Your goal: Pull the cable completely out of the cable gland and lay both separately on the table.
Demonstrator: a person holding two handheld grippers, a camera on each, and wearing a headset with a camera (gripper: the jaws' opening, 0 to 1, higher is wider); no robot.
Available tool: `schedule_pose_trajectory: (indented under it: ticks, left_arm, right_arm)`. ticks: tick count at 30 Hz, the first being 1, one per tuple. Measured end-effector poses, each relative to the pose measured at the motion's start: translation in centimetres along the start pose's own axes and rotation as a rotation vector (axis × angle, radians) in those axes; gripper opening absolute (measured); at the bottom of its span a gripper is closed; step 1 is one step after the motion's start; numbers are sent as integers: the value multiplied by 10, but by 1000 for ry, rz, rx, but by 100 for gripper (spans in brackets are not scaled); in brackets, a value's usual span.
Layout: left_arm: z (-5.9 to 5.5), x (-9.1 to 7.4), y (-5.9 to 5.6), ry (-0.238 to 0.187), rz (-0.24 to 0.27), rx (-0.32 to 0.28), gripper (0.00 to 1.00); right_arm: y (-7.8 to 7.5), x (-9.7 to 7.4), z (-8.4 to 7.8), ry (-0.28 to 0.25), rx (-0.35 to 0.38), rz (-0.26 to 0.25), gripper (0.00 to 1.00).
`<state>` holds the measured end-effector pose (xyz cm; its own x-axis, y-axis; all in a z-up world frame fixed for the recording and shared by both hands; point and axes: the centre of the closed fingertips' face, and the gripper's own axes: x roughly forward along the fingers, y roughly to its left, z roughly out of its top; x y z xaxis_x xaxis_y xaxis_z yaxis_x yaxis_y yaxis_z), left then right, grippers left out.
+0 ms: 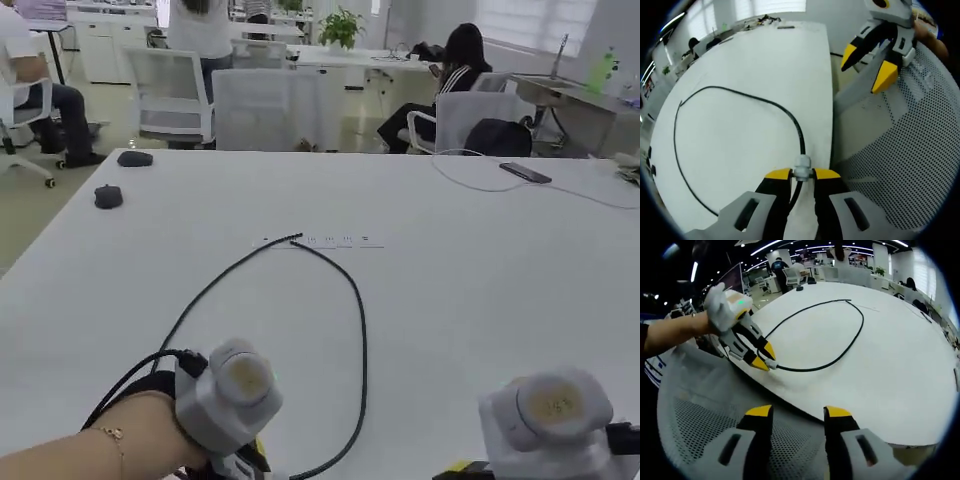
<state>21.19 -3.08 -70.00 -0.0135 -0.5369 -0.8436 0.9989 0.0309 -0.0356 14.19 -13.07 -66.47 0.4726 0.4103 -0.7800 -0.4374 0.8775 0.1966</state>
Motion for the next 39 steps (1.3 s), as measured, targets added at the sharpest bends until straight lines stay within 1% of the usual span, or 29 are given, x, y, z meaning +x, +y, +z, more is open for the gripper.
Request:
schedule_pose_trajectory:
  ticks: [1,2,4,5,6,7,8,9,11,12,13,14,15,16,18,19,20,21,23,24,25,26,29,31,33,35,37,38,39]
  left_arm:
    - [3,-6,-2,-7,0,-2,17]
    - [6,-11,-3,-15,3,3,17]
    - [13,-25,-7,-30,13,30,17]
    - [17,-33,-10,-39,21,47,17]
    - [19,-38,-12,-44,25,58,17]
    - [22,-43,-14,-51,32,62,17]
    - [25,-48,-16,-59,39,67,17]
    - [30,-55,-19,-73,48,85,17]
    - [35,-64,-25,-91,62,96,17]
    - [36,-66,-26,-96,68,100,17]
    - [37,-69,-28,-98,78,116,17]
    - [37,-71,-28,-96,88,128,17]
    - [37,-73,-27,-90,107,140,17]
    - [38,-76,-26,-88,131,175,17]
    - [39,-80,-29,-88,146,195,17]
    - [41,-81,-30,-89,152,214,17]
    - [42,-82,-33,-90,155,231,17]
    - [42,-83,-34,-88,161,238,17]
    - [41,-84,-35,-76,171,265,17]
    - [41,-84,-36,-68,177,262,17]
    - [40,-85,-37,-70,180,266,17]
    - [40,-85,-38,-71,179,270,17]
    - [41,-86,-40,-73,182,277,17]
    - [42,-87,-41,-76,179,282,17]
    - [43,-87,-42,-77,176,289,17]
    - [43,-87,-43,-80,169,288,17]
    - [41,-86,-42,-63,169,293,17]
    - [39,-84,-41,-54,168,296,17]
    - [38,-83,-41,-54,155,286,17]
  right_arm:
    - [1,0,0,18,-24,13,42]
    - [-1,-2,3,34,-71,16,41]
    - [4,-6,13,64,-149,62,38]
    - [9,-7,20,64,-166,91,37]
    - [18,-8,32,59,-201,141,37]
    - [23,-9,37,71,-236,174,37]
    - [29,-9,47,78,-292,197,36]
    - [32,-9,55,77,-326,212,33]
    - [46,-7,64,116,-389,287,32]
    - [51,-7,69,125,-421,311,32]
    - [53,-4,81,112,-488,318,31]
    - [56,-3,85,125,-510,332,30]
    - [65,-2,90,138,-505,388,30]
    - [71,-2,91,154,-503,429,31]
    - [82,2,94,185,-521,519,33]
    - [84,3,93,213,-512,543,33]
    - [88,7,91,242,-514,585,33]
    - [88,7,90,258,-513,594,32]
    - [93,10,83,318,-538,660,32]
    - [95,13,82,337,-520,686,32]
    - [95,16,82,350,-501,689,31]
    - [95,21,88,331,-493,683,30]
    - [101,21,89,343,-474,724,25]
    - [104,19,86,364,-496,740,20]
    - [107,18,83,389,-500,756,18]
    - [107,20,81,397,-506,754,15]
    - [108,20,80,397,-500,758,13]
    - [109,22,79,397,-488,739,12]
    - [109,22,76,398,-505,739,12]
